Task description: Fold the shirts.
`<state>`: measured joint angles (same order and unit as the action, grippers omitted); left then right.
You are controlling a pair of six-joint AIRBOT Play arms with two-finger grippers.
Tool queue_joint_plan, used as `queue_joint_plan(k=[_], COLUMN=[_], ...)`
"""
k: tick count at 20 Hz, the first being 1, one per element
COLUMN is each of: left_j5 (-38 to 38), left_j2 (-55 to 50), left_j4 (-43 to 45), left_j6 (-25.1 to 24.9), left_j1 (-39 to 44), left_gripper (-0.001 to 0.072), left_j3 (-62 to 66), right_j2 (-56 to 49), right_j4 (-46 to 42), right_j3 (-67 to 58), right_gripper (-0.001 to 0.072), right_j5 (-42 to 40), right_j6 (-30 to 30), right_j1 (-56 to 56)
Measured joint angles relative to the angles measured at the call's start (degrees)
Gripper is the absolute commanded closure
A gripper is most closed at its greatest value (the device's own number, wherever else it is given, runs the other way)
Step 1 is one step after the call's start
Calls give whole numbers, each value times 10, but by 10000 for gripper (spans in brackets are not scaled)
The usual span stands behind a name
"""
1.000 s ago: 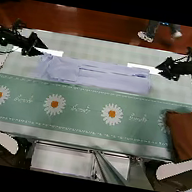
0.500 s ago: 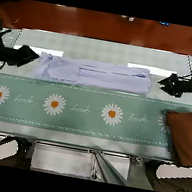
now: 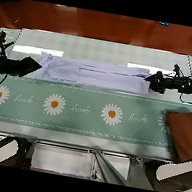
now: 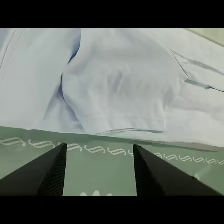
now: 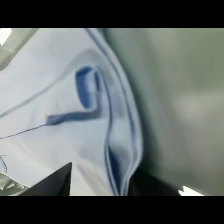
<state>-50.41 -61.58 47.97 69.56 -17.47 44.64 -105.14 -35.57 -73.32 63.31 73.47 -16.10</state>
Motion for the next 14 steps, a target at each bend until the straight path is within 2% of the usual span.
queue_joint_plan(k=[1, 2, 3, 4, 5, 6, 10, 14], left_j5=[1, 1, 1, 1, 1, 1, 7, 48], left_j2=[1, 1, 2, 2, 2, 2, 2, -25], left_j4=[0, 0, 0, 0, 0, -2, -22, -31], left_j6=[0, 0, -1, 0, 0, 0, 0, 15], left_j1=[0, 0, 0, 2, 4, 9, 68, 203], left_gripper=[201, 202, 224, 362, 559, 683, 685, 685], left_j3=[-1, -2, -2, -2, -1, -1, 2, 17], right_j2=[-8, -14, -17, -19, -19, -15, 62, 221], right_j4=[-5, -16, -20, -19, -22, -32, -106, -171], right_j3=[-13, -26, -42, -59, -75, -87, -102, -34], right_gripper=[626, 690, 690, 690, 690, 690, 690, 690], right_j5=[-1, -2, 3, 13, 26, 39, 73, 98], right_j6=[3, 7, 9, 8, 7, 8, 26, 31], right_j1=[12, 22, 31, 38, 43, 47, 56, 61])
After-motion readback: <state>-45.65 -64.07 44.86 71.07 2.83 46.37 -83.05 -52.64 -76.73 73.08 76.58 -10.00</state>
